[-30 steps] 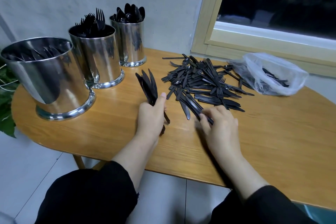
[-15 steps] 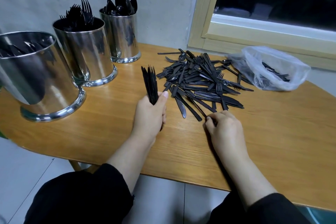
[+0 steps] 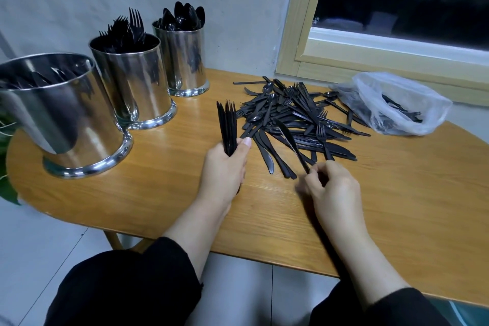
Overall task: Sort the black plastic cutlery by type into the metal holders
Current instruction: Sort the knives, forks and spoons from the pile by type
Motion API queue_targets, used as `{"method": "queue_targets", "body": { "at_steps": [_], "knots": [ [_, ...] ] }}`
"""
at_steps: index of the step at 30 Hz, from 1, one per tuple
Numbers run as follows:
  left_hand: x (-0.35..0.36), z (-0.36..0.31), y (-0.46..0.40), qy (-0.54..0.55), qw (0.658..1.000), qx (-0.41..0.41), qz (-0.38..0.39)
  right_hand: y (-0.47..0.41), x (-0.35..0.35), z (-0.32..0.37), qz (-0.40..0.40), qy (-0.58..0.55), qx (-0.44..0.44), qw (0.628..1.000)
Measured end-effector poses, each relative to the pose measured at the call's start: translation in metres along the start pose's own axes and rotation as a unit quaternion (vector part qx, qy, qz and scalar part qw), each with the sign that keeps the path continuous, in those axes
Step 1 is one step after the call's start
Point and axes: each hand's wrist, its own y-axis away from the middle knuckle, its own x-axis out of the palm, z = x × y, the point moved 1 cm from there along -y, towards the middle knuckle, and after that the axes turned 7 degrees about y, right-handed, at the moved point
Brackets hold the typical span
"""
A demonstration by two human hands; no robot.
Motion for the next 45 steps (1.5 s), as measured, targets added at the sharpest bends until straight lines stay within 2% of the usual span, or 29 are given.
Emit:
{"method": "queue_targets", "body": {
  "at_steps": [6, 9, 12, 14, 18, 21, 25, 28, 36, 45],
  "knots": [
    [0.001, -0.005, 0.001, 0.045, 0.998, -0.003, 0.046, 0.008, 0.018, 0.037, 0.096, -0.044, -0.085, 0.991],
    [0.000, -0.007, 0.000, 0.059, 0.998, -0.013, 0.026, 0.007, 0.033, 0.054, 0.111, -0.053, -0.114, 0.986],
    [-0.003, -0.005, -0.003, 0.071, 0.997, -0.029, -0.016, -0.007, 0.040, 0.056, 0.062, -0.027, -0.109, 0.992],
    [-0.004, -0.003, -0.005, 0.058, 0.997, -0.031, -0.050, -0.022, 0.039, 0.044, 0.028, 0.037, -0.074, 0.996],
    [-0.003, -0.007, -0.004, 0.071, 0.995, 0.011, -0.065, -0.033, 0.039, 0.022, 0.071, 0.160, -0.005, 0.985],
    [-0.001, -0.007, -0.003, 0.048, 0.996, 0.031, -0.064, -0.031, 0.042, 0.021, 0.066, 0.159, -0.016, 0.985],
    [0.000, -0.002, -0.003, -0.044, 0.998, 0.048, 0.006, -0.031, 0.041, 0.019, 0.041, 0.137, -0.013, 0.990],
    [0.001, 0.000, -0.004, -0.067, 0.997, 0.043, 0.014, -0.028, 0.040, 0.018, 0.030, 0.126, -0.011, 0.992],
    [0.000, 0.000, -0.003, -0.039, 0.999, 0.023, -0.004, -0.026, 0.039, 0.019, 0.002, 0.143, -0.010, 0.990],
    [-0.003, 0.001, -0.005, -0.005, 1.000, 0.010, -0.024, -0.026, 0.037, 0.020, -0.029, 0.094, -0.009, 0.995]
  ]
}}
